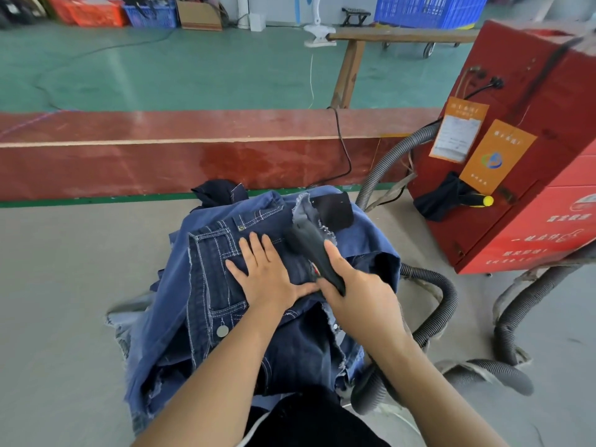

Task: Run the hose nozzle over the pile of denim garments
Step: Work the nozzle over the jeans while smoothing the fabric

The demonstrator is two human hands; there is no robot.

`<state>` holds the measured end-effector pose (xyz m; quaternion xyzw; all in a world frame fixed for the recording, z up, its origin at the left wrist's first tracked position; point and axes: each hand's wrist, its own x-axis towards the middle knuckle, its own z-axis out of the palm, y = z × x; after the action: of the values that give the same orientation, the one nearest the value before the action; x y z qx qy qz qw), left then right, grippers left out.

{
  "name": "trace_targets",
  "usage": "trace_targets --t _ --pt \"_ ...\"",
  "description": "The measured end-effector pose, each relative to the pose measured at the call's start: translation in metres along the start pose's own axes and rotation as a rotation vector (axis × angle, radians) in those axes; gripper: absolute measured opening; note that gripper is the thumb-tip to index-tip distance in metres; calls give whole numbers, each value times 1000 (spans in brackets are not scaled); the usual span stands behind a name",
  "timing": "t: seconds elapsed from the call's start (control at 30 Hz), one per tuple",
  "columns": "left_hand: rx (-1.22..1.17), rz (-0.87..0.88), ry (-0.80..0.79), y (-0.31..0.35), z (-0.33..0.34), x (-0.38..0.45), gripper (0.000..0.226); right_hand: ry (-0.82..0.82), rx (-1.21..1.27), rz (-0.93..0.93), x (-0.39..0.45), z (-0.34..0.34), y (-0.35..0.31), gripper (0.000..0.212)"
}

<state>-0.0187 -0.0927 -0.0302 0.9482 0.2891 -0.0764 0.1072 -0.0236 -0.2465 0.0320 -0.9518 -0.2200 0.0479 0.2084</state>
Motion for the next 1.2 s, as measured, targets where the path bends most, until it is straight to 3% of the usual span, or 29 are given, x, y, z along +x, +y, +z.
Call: trace_targets --t 0.1,0.27,0.47,0.57,0.77,0.97,1.2 --pt "-24 -8 -1 -2 1 -1 143 -8 85 -19 21 -11 -5 60" --pt "-21 2 -5 -2 -1 1 147 193 206 -39 0 -23 12 62" --pt "-3 0 -14 -2 0 0 146 28 16 17 -31 -13 24 60" --pt "13 -4 -20 0 0 0 146 26 -59 24 -26 -4 16 60" --pt "-23 -11 -1 -2 1 1 144 -15 48 -23 22 -7 -2 60" --pt "-20 5 -11 -2 2 1 149 220 307 -25 -2 -34 14 61" --pt "-10 -1 -11 -2 1 1 148 29 83 21 -54 -12 26 64"
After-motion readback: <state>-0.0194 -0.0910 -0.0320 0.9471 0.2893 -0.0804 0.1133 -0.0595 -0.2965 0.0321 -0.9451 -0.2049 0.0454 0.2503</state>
